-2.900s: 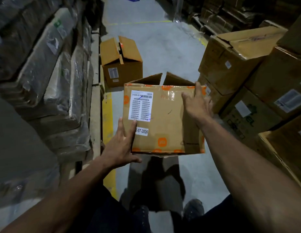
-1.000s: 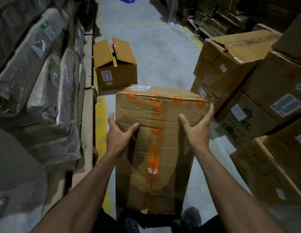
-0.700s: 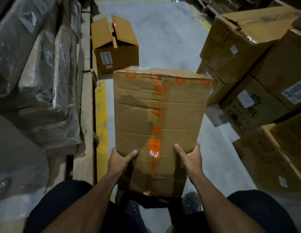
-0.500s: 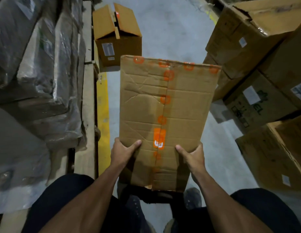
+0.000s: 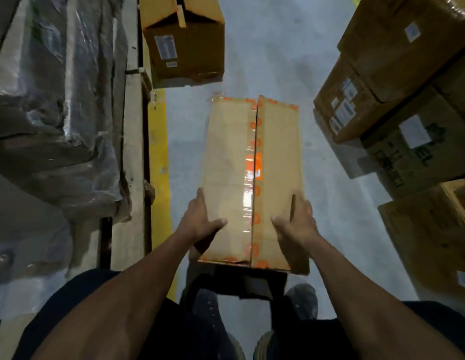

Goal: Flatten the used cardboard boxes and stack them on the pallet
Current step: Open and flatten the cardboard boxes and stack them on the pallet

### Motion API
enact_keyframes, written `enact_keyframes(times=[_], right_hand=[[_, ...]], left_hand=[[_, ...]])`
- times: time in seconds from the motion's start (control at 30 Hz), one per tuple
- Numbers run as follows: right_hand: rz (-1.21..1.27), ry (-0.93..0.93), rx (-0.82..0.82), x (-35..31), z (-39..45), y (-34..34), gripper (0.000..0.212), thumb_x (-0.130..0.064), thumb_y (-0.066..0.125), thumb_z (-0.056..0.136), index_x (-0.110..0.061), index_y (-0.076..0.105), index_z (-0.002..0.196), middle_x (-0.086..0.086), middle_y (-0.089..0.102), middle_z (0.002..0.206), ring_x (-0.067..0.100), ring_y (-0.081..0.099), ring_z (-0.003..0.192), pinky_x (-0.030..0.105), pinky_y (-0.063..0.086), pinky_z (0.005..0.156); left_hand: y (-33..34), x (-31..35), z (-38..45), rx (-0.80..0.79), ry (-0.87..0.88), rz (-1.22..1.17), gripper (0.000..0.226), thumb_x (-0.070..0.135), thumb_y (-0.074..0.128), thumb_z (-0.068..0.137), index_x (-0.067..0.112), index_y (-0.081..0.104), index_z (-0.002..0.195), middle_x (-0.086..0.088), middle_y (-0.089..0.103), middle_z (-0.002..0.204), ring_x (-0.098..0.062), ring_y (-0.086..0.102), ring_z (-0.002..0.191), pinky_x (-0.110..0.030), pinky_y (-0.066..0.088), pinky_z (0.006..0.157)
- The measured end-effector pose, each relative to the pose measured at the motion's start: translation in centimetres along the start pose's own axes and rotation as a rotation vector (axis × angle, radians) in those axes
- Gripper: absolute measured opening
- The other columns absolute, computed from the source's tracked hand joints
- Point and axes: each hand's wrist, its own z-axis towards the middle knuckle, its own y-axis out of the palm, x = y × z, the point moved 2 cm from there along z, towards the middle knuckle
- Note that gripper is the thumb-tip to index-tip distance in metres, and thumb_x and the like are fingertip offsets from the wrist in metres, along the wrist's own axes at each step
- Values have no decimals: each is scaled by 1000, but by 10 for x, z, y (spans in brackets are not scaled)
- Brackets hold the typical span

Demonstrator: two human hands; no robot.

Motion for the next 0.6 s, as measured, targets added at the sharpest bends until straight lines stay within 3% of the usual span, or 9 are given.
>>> enact_keyframes(times=[0.03,0.1,0.17,0.3,0.43,0.6], right_hand=[[-89,17,-26,7,-2,7,88,-51,62,93,-34,6,159,4,3,166,40,26,145,54,33,113],[-121,28,-37,16,-4,18,86,-56,55,96,-38,0,159,-4,-20,166,39,12,150,53,28,116],[-115,24,-23,17,-2,22,85,-56,54,96,-41,-2,158,-7,-25,164,38,8,151,53,27,116],[-137,39,-26,15,1,23,83,-54,51,99,-41,-5,158,-5,-28,163,35,4,152,54,24,117],[-185,42,-42,18,3,23,81,-53,48,101,-40,-8,158,-2,-31,162,37,6,151,55,24,117],[-270,59,1,15,1,31,78,-52,44,102,-39,-9,158,1,-33,162,36,11,148,54,27,117]], left_hand=[[6,-4,-3,-39,17,19,129,87,62,61,14,12,155,-19,45,143,-37,48,130,-48,45,103],[9,-2,-10,-63,47,68,120,67,67,80,14,-7,159,-24,27,155,-38,35,140,-46,37,110],[9,0,-7,-48,78,138,114,53,67,88,13,-14,158,-22,10,162,-37,24,146,-45,31,113],[8,3,-4,-34,115,369,107,60,54,93,6,-12,157,-14,-15,165,-29,-2,154,-40,13,122],[11,24,-1,15,378,669,89,66,31,96,5,9,158,-17,-4,166,-34,-1,153,-44,11,123],[18,53,3,-150,733,905,89,66,1,88,13,19,157,-12,12,166,-31,6,153,-43,12,124]])
